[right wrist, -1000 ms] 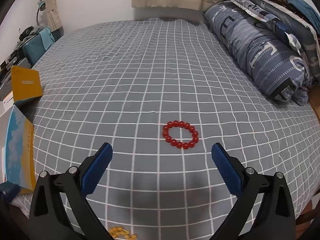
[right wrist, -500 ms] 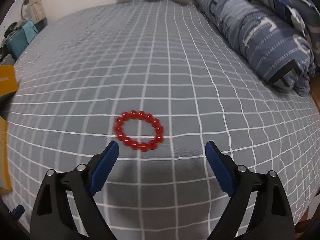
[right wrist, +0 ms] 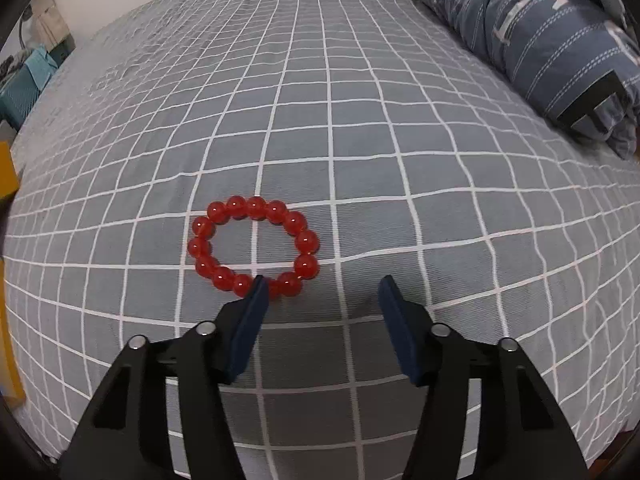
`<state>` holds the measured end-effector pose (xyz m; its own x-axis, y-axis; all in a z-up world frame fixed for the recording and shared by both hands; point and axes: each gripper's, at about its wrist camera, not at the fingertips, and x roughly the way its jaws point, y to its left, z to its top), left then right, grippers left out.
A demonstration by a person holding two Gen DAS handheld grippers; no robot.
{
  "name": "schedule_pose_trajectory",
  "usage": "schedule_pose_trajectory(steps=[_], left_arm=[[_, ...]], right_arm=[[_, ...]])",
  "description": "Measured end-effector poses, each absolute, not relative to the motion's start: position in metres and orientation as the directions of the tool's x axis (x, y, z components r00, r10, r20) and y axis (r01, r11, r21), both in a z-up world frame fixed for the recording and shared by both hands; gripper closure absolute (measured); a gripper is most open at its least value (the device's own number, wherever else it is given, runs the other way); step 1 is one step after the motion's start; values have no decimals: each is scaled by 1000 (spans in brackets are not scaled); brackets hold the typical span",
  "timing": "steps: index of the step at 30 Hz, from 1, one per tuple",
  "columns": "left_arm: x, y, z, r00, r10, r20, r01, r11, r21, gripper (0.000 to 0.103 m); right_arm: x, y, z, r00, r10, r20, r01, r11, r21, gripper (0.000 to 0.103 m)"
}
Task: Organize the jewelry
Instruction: 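Grasp the yellow amber bead bracelet with the left tool while the right tool grasps the red bead bracelet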
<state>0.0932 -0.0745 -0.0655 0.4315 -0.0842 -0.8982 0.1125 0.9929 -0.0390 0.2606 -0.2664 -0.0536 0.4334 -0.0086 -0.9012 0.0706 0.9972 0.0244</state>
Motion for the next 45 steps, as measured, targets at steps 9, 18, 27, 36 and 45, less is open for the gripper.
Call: schedule_pose_trajectory(steps=[9, 18, 27, 36, 45], left_arm=[[88, -78, -66, 406, -109, -907, 135, 989, -59, 55], [80, -78, -63, 391, -102, -915, 149, 988, -47, 91], [84, -74, -59, 397, -108, -912, 144, 988, -54, 94], [81, -68, -49, 417, -101, -903, 138, 989, -47, 94], [80, -58, -34, 445, -114, -888, 128, 990, -63, 94]], right_arm=[[270, -267, -54, 426, 38, -904, 101, 991, 89, 68], [277, -262, -56, 429, 64, -901, 123, 984, 128, 88], [280, -256, -53, 432, 57, -900, 125, 985, 123, 103], [279, -262, -52, 428, 66, -901, 131, 982, 134, 103], [272, -267, -44, 437, 75, -896, 132, 980, 147, 103]])
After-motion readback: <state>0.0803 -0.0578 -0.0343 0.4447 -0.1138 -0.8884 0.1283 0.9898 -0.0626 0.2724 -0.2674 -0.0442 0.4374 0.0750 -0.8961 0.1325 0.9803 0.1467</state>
